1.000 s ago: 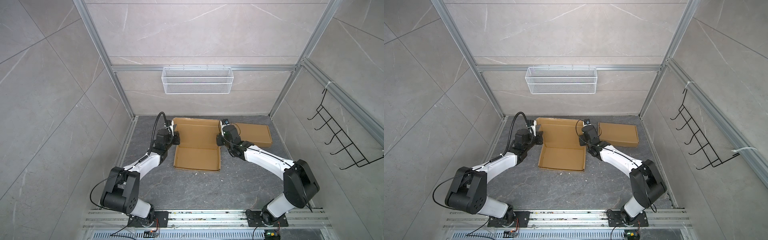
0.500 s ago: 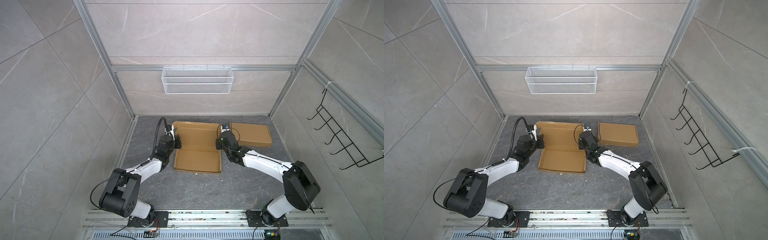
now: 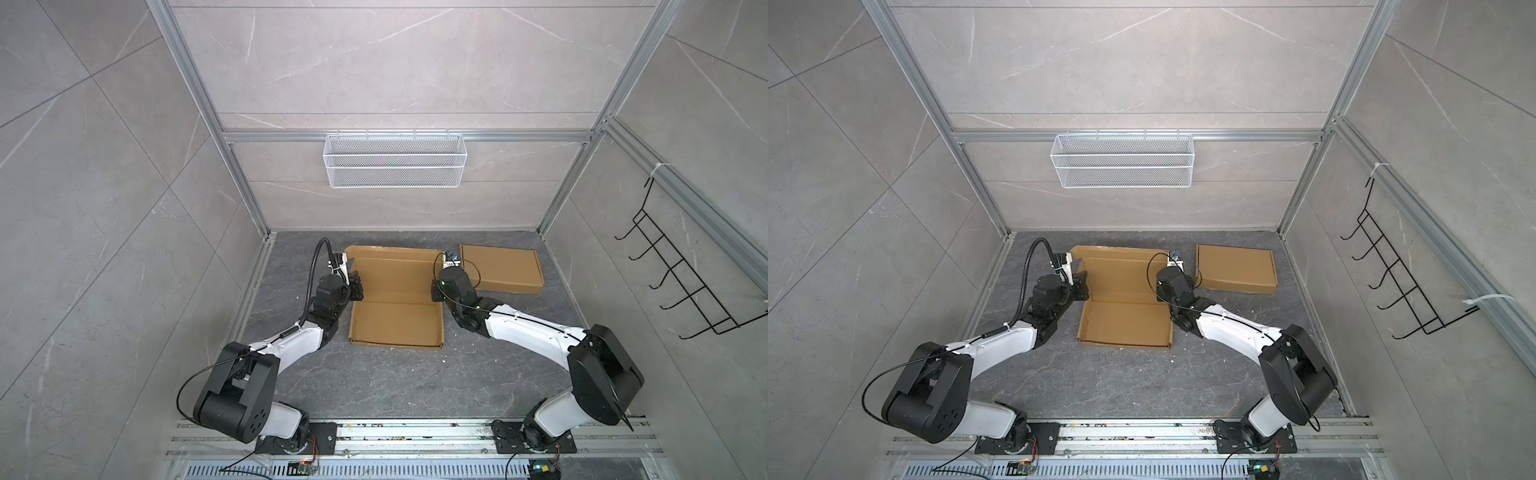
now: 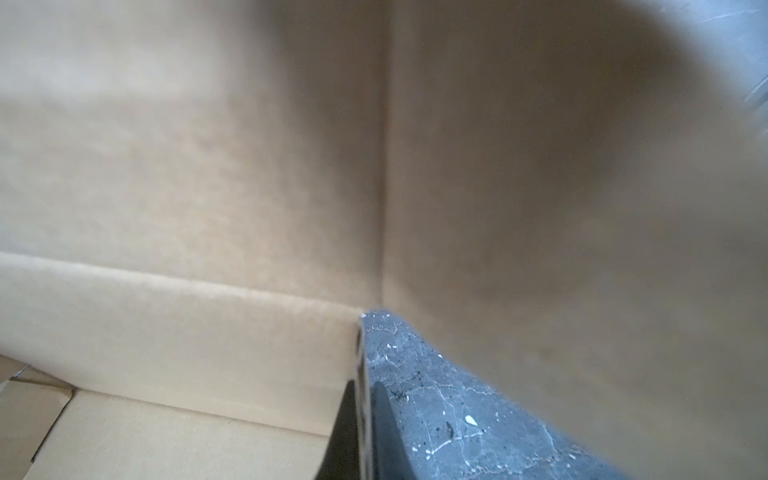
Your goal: Fold the paper box
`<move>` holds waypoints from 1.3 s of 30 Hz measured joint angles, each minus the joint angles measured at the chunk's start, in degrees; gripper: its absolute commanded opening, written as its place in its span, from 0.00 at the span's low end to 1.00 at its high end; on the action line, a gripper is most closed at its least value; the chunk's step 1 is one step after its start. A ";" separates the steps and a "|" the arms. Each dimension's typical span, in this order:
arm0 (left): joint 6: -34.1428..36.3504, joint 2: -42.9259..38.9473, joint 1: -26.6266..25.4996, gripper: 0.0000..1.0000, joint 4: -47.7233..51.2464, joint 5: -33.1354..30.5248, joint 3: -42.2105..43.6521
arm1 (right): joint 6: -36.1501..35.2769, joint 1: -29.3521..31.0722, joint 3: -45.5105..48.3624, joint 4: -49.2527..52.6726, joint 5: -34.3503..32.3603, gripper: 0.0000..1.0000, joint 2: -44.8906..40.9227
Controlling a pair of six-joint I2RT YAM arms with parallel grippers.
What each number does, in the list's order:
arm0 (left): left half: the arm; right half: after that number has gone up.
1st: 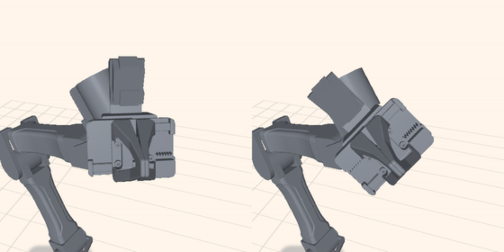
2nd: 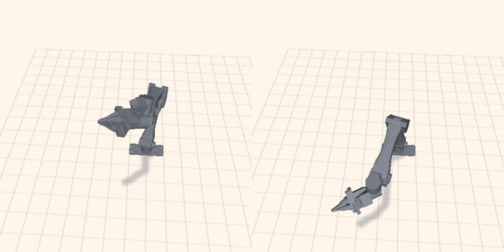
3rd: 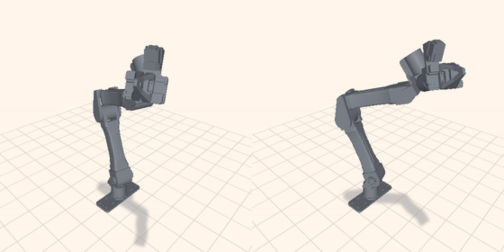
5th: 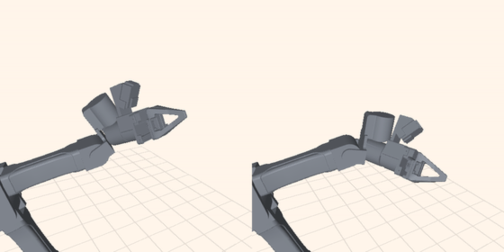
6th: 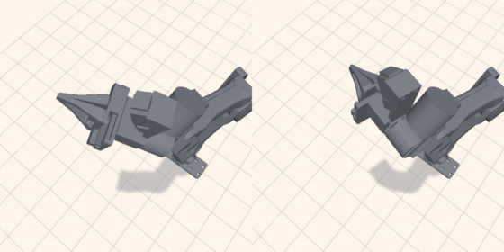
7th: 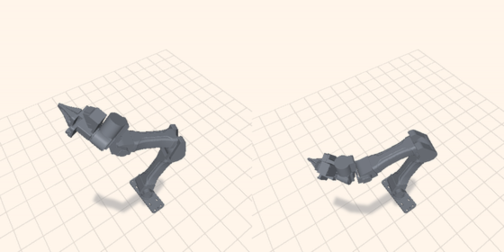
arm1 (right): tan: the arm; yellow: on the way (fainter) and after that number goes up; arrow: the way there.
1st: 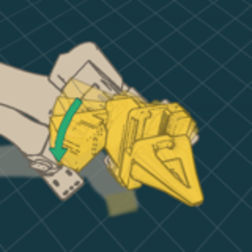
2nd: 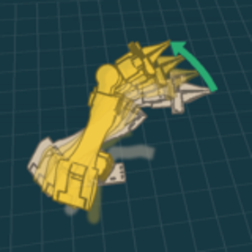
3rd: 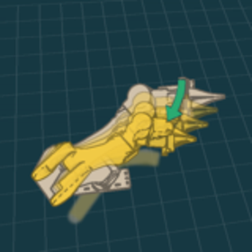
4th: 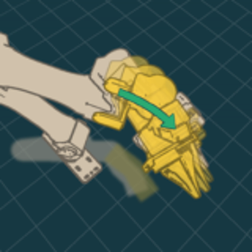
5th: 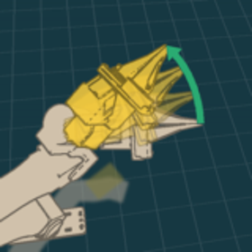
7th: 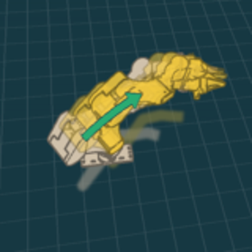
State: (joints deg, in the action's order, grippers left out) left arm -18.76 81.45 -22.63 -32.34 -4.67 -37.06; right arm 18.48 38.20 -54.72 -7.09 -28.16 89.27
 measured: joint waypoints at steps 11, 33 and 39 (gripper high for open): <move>-0.63 -2.23 -1.84 0.00 -3.28 -2.45 3.96 | 1.51 2.69 3.28 -4.22 -5.77 0.00 -0.42; 1.66 1.92 -2.45 0.00 -8.68 -5.57 1.01 | -2.51 3.34 3.72 -12.92 -10.67 0.00 1.29; 1.57 4.37 -2.51 0.00 -15.69 -5.64 4.87 | -2.84 3.32 6.19 -17.38 -10.62 0.00 2.36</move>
State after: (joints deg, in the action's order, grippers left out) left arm -17.19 85.82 -25.15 -48.03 -10.31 -32.18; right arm 15.64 41.52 -48.53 -24.47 -38.79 91.64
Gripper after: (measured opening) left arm 0.054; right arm 0.052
